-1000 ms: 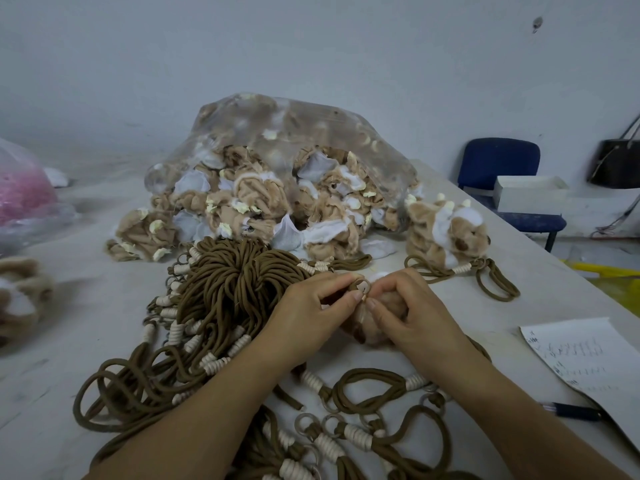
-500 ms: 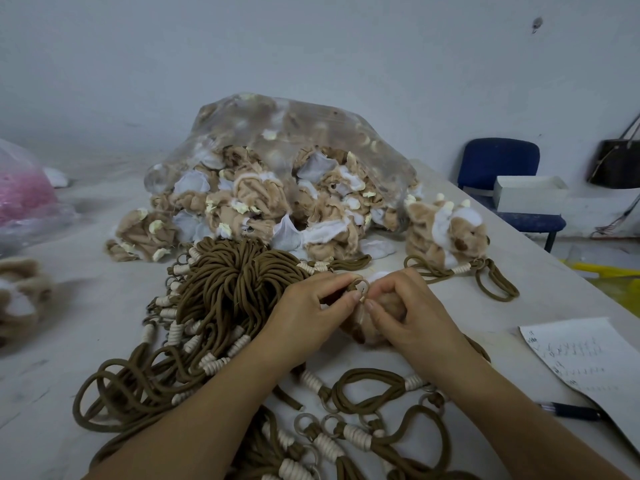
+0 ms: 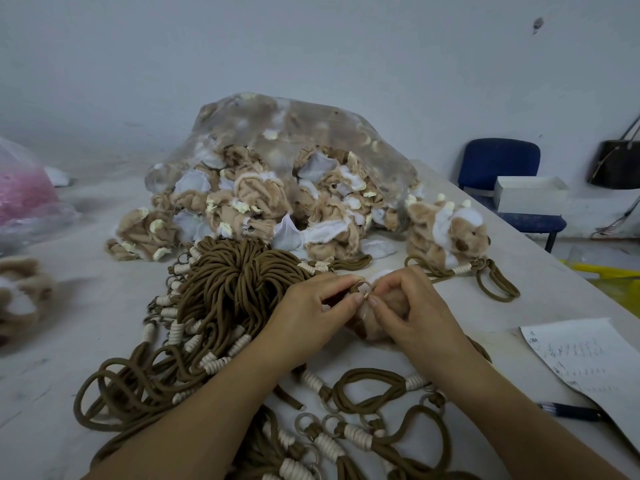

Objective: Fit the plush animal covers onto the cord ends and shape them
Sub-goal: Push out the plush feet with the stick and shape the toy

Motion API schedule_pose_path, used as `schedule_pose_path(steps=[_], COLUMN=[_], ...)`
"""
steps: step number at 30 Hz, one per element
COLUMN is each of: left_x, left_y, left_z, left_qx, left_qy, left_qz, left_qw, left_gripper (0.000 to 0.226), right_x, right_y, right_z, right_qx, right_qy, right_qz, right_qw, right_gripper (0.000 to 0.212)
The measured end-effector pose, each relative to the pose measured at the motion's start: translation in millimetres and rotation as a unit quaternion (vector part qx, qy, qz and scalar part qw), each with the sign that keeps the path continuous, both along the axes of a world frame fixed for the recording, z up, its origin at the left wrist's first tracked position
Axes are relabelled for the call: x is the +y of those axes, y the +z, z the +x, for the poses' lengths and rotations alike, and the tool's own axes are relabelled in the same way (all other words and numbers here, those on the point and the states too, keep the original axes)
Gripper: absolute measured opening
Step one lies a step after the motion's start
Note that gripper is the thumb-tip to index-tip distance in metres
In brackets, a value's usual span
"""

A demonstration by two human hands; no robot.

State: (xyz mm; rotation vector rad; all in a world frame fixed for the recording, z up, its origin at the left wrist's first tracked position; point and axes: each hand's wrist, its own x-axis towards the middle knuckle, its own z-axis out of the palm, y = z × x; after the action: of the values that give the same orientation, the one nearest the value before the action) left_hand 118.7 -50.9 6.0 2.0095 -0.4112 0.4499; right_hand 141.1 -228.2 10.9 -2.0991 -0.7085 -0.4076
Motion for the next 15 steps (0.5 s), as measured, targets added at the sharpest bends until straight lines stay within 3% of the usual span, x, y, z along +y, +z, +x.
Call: schedule_pose_path(steps=[11, 15], left_x=[0.9, 3.6], left_y=[2.7, 3.3], left_z=[-3.5, -3.4], left_qx=[0.005, 0.054], left_qy=[0.001, -0.027], left_qz=[0.010, 0.031], left_qw=[1.000, 0.998], left_gripper=[0.025, 0.029], right_x=[-4.3, -8.3], right_y=[0.9, 0.8], right_z=[3.6, 7.1], right_qx=[0.004, 0.006], right_qy=[-0.020, -0.034], right_qz=[0.016, 0.023], right_qw=[1.000, 0.999], right_gripper=[0.018, 0.016])
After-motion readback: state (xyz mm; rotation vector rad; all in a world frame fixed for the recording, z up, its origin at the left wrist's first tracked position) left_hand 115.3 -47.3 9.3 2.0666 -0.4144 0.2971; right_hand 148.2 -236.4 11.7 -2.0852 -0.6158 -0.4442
